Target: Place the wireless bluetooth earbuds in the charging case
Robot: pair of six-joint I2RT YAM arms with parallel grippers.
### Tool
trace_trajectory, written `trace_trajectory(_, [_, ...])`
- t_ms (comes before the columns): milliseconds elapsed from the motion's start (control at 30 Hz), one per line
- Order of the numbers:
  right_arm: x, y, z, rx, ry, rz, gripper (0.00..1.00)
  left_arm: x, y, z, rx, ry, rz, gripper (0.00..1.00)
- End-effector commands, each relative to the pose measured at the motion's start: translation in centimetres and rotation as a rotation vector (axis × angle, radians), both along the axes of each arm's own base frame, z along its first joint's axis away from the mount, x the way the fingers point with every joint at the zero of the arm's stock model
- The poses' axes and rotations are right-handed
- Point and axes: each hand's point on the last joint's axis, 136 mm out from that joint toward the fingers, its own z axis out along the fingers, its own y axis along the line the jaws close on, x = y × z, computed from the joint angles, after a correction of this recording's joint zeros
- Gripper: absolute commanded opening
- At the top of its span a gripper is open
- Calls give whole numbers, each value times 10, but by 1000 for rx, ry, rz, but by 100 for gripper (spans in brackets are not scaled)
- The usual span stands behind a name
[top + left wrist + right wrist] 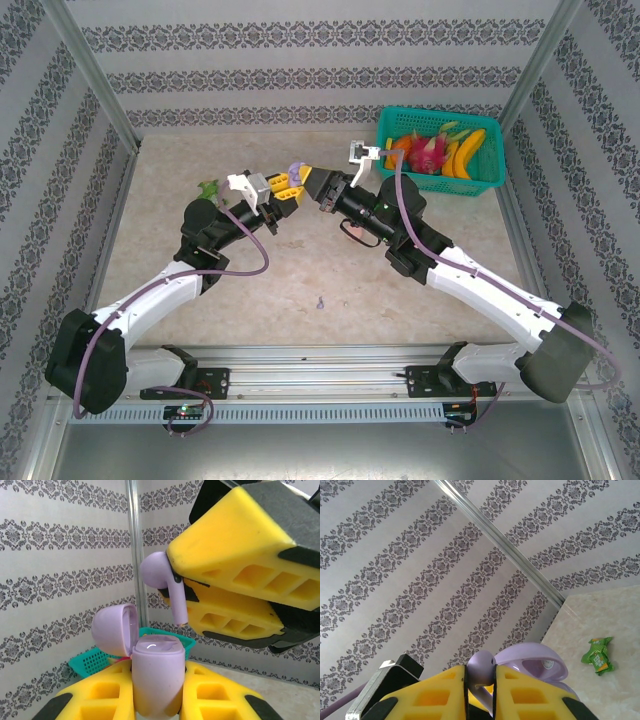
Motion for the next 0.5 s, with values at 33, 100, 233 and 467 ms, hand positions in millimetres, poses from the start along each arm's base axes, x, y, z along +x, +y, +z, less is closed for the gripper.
trace_trajectory(33, [6,-8,1,17,-21,-38,18,-9,-2,29,-42,-87,-17,0])
trace_trajectory(100, [7,-8,-1,10,-20,-44,18,-10,-2,31,-45,-90,-22,0])
trace_trajectory(233, [10,-9,-4,1,-21,-54,18,-11,-2,32,-50,-89,-27,0])
trace_trajectory(467, [12,-7,-11,-16,-18,-61,18,-15,-2,35,-55,-92,-34,0])
